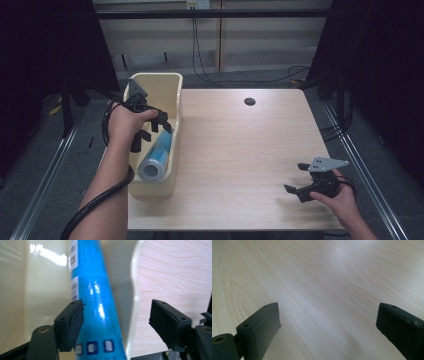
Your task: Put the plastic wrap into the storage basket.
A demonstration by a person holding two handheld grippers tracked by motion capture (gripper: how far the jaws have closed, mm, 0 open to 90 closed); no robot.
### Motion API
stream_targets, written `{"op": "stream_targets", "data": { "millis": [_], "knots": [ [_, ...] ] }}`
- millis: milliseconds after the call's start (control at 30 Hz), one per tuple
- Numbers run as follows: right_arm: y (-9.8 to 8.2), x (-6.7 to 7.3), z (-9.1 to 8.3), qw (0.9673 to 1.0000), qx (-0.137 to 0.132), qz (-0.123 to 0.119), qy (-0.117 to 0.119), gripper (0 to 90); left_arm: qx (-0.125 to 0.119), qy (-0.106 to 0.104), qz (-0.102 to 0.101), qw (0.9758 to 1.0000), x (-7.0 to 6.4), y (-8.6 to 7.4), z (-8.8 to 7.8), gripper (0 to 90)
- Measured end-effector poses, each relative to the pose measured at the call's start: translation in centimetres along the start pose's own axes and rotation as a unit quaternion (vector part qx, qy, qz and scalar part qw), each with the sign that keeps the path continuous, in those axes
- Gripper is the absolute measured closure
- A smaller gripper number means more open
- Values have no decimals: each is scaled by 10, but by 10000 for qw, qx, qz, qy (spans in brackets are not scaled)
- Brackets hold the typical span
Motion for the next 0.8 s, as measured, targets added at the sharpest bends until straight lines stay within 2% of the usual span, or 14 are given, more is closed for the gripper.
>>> {"op": "stream_targets", "data": {
  "millis": [67,167,200,233,267,300,333,367,400,467,600,633,800],
  "knots": [
    [1,0,-1,10000,-34,8,13,52,-194,-25,-72,9998,-6,2,-1,234],
    [0,0,-1,10000,-33,-4,-1,52,-260,-63,184,9995,-12,2,-4,214],
    [0,1,-2,10000,-33,0,14,52,-390,-109,5,9992,-18,2,-3,208],
    [0,1,-2,10000,-27,-2,1,52,-225,-137,461,9986,-15,0,-6,199],
    [0,1,-3,10000,-20,-9,-20,52,-242,-173,503,9983,-18,0,-6,189],
    [0,1,-3,10000,-25,0,-17,52,-464,-174,166,9986,-25,2,-4,176],
    [1,0,-3,10000,-52,5,-5,52,-314,-184,515,9980,-23,0,-6,164],
    [1,0,-4,10000,-64,12,-12,52,-339,-202,514,9979,-26,0,-6,157],
    [2,0,-4,10000,-72,16,-18,52,-505,-205,389,9978,-31,2,-5,146],
    [2,0,-4,10000,-74,8,-16,52,-496,-241,580,9968,-35,1,-5,117],
    [2,0,-4,10000,-68,-6,-13,52,-598,-303,614,9959,-47,-1,-4,113],
    [2,0,-4,10000,-78,-8,-14,52,-577,-332,711,9952,-49,-1,-5,112],
    [2,0,-6,9999,-102,-4,-27,52,-648,-396,825,9937,-61,-3,-5,92]
  ]
}}
Point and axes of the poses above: each handheld gripper's, and its own axes: z roughly forward along the jaws, y roughly out of its top, x roughly to its left, the point moved 5 cm from there along z, roughly forward along the jaws, and after that the axes turned 10 degrees about y, right-handed, at the moved point
